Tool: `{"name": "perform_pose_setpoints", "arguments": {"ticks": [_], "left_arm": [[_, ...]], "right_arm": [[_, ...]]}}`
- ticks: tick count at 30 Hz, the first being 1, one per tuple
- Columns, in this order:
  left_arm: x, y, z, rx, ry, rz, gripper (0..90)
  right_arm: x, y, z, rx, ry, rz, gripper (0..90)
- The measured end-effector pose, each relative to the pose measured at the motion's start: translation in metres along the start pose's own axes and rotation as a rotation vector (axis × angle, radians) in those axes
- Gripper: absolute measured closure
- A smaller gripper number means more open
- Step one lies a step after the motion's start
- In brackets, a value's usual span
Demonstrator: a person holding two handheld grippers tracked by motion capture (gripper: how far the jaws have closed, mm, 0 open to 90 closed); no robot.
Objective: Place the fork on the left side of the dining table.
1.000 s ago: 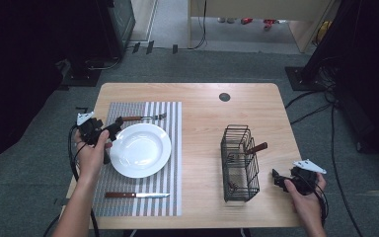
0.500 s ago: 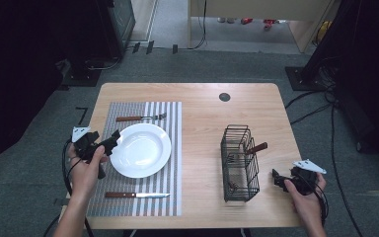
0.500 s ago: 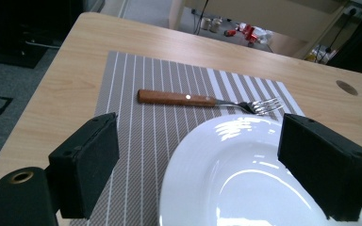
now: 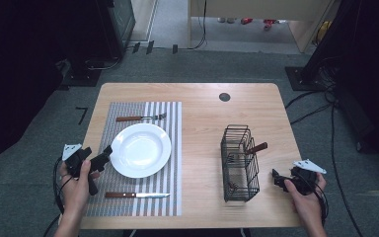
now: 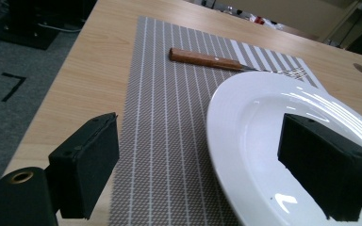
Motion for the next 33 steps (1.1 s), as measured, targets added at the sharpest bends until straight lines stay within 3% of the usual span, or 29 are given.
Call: {"name": "perform_pose_setpoints", "arguments": {"ticks": [9, 21, 33], "left_arm": [[-0.011, 0.020, 0.014, -0.009, -0.037, 0.026, 13.8], [-0.022, 0.037, 0.028, 0.090, -0.117, 0.073, 13.7], [-0.017, 0.038, 0.028, 0.121, -0.129, 0.128, 13.8]], "right_arm": [[0.000, 0.000, 0.000, -0.003, -0.001, -0.001, 7.0], [0.000, 0.000, 0.000, 0.000, 0.000, 0.002, 6.6], [0.000, 0.000, 0.000, 0.001, 0.000, 0.002, 6.5]]}}
Point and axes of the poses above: each handheld gripper's, and its own axes: x roughly forward along the jaws, y roughly out of its underside, z roughly to its left, the point moved 1 cm from there along x, roughly forward along the jaws, and after that the axes turned 1 degree about x, right-handed, at the moved point
